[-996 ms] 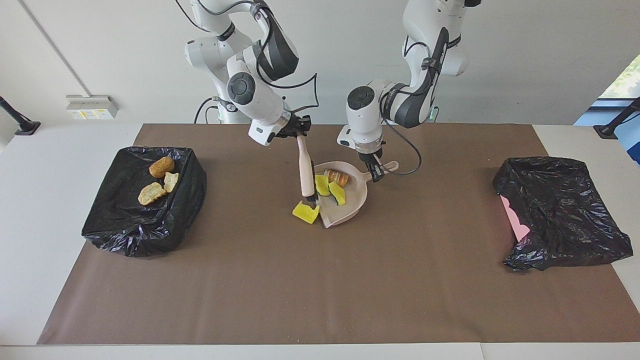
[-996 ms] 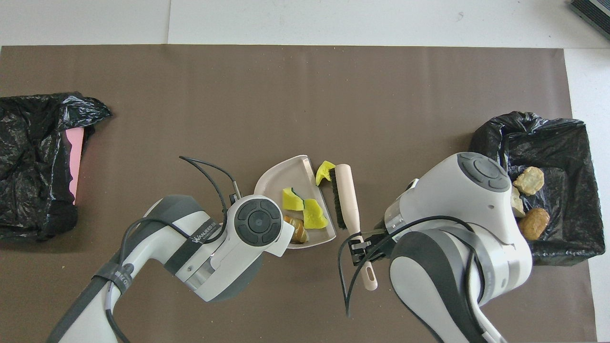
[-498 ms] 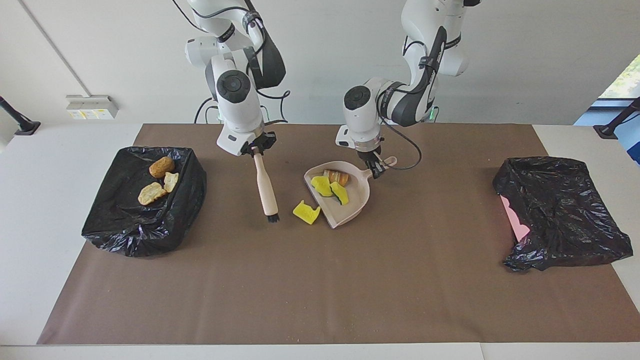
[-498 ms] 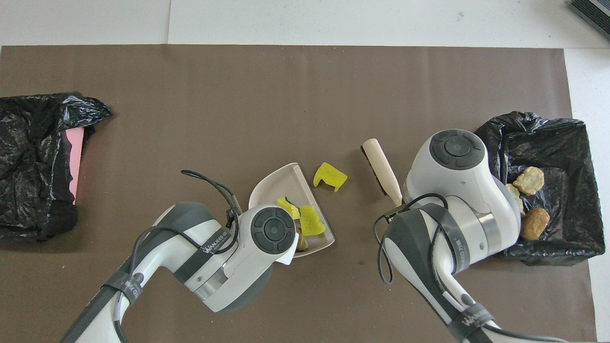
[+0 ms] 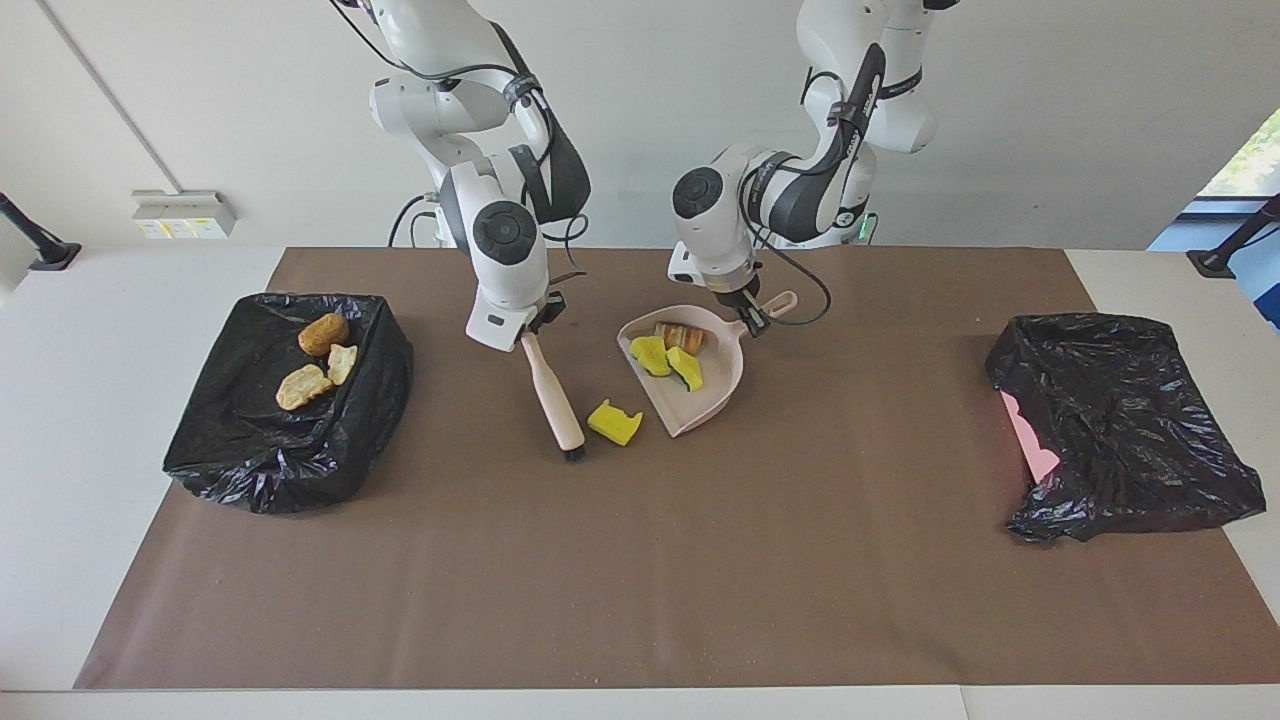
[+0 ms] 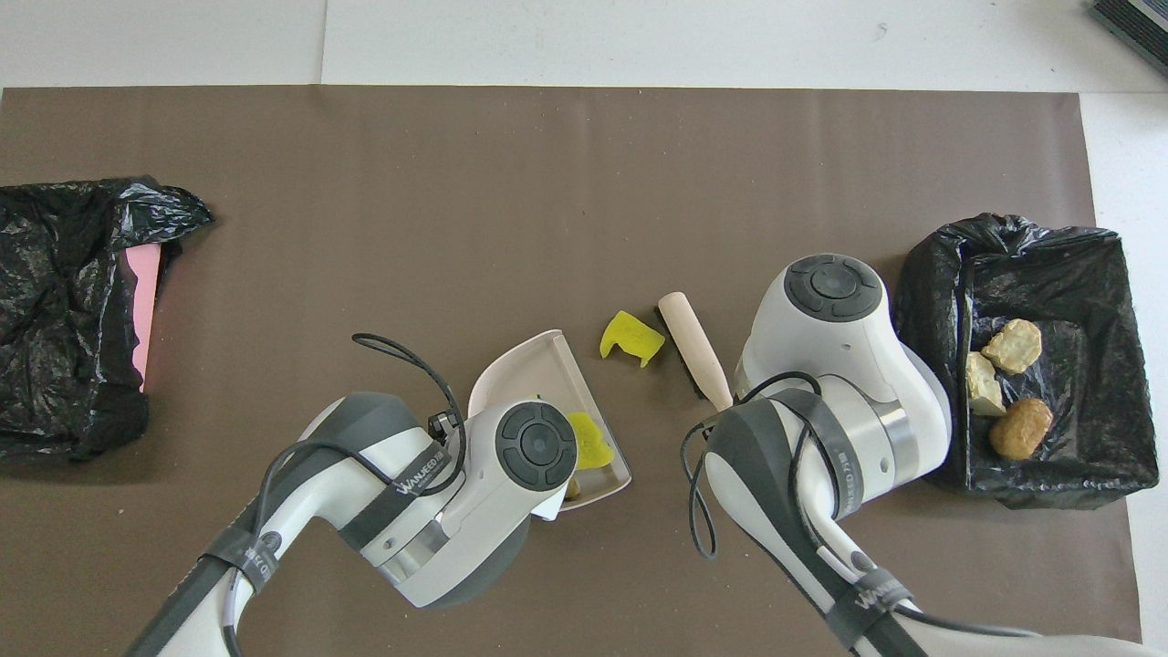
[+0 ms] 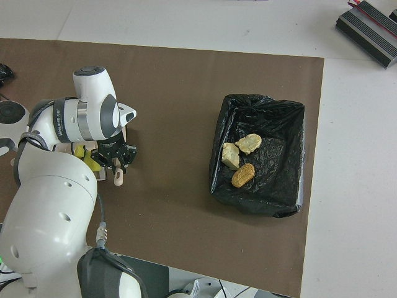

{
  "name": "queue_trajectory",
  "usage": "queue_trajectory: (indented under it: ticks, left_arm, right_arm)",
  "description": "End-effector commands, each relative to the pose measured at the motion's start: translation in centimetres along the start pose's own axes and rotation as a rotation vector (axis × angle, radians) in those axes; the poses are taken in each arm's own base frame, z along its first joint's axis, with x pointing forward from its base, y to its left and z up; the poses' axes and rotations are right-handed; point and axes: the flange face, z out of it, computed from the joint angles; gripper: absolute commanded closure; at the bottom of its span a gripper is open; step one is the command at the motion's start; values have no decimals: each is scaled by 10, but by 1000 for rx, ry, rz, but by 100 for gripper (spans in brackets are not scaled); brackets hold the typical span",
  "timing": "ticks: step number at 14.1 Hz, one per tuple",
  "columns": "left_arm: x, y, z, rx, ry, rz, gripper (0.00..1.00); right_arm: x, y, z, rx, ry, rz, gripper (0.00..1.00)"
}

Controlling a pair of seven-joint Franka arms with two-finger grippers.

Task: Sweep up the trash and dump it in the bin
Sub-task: 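Sweep the yellow pieces into the dustpan with the right gripper's brush, then carry the dustpan to the black bag and tip it with the left gripper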

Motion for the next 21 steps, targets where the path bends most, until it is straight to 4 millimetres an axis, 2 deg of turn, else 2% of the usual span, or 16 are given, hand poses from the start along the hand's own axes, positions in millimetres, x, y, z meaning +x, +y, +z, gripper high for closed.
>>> queue_trajectory:
  ticks: [1,4,5,7,9,12,14,15,16,17,18,19,21]
  left_arm:
    - [-5,3,-2,8,-29,-7,100]
    - [-3,-1,1,12,1,-27,100]
    - [-1,-3,2,17,18,-28,100]
    - [1,-8,1,23,45,-25,100]
    - [-3,-17,2,20,53,-10,100]
    - [-32,-54,-11,18,90,42,100]
    - [-55,-77,-18,20,109,50,100]
    - [-76,-97,-24,23,127,41,100]
    - [-96,-111,-37,39,154,47,100]
    - [-118,-124,-46,53,178,41,100]
    - [-146,-146,-51,57,192,14,100]
    - [-166,-161,-54,58,198,-4,100]
    - [-221,-205,-52,55,214,-83,100]
  right_arm:
    - [-21,-9,-3,169,-44,-63,100]
    - [-28,-17,2,268,-32,-45,100]
    - [-27,-14,-4,250,-18,-53,100]
    - [-25,3,-10,230,-9,-43,100]
    - [-27,8,-26,200,20,-36,100]
    - [-54,24,-75,102,102,81,100]
    - [-76,32,-88,107,106,170,100]
    - [-85,32,-90,107,101,252,100]
    - [-88,19,-86,91,103,348,100]
    - [-88,-8,-76,55,122,426,100]
    - [-86,-44,-64,31,158,501,100]
    - [-86,-61,-54,17,156,551,100]
    - [-84,-90,-27,-15,148,519,100]
